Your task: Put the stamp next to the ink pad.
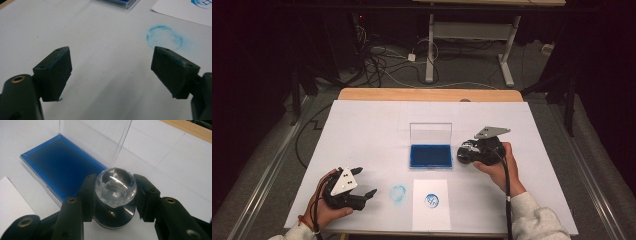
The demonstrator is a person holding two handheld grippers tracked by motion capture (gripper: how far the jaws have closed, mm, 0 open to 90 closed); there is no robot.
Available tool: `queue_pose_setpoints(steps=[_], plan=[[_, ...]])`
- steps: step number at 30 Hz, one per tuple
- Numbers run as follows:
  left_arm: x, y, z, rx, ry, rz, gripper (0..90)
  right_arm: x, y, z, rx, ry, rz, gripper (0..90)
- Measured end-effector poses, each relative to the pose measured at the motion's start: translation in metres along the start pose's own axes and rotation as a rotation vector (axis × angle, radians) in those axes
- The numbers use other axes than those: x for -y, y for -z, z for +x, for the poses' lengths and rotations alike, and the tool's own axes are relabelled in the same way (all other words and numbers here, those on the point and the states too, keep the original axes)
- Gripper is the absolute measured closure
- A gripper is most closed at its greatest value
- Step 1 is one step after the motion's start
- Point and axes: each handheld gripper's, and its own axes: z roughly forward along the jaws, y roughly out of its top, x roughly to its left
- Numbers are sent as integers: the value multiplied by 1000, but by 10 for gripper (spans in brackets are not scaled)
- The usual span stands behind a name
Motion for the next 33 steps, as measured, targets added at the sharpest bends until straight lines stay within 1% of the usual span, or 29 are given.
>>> queue_pose_setpoints(steps=[5,6,16,23,30,33], plan=[[0,0,0,4,2,1,167,1,-2,1,-6,-7,1,568],[0,0,0,4,1,0,167,2,-3,0,-7,-1,3,568],[0,-1,0,6,3,1,167,6,-7,-1,-10,-21,19,568],[0,-1,0,8,4,1,168,8,-8,-2,-12,-23,7,567],[0,0,0,7,2,1,167,7,-8,0,0,-15,11,564],[0,-1,0,9,4,1,167,6,-8,1,15,-7,12,551]])
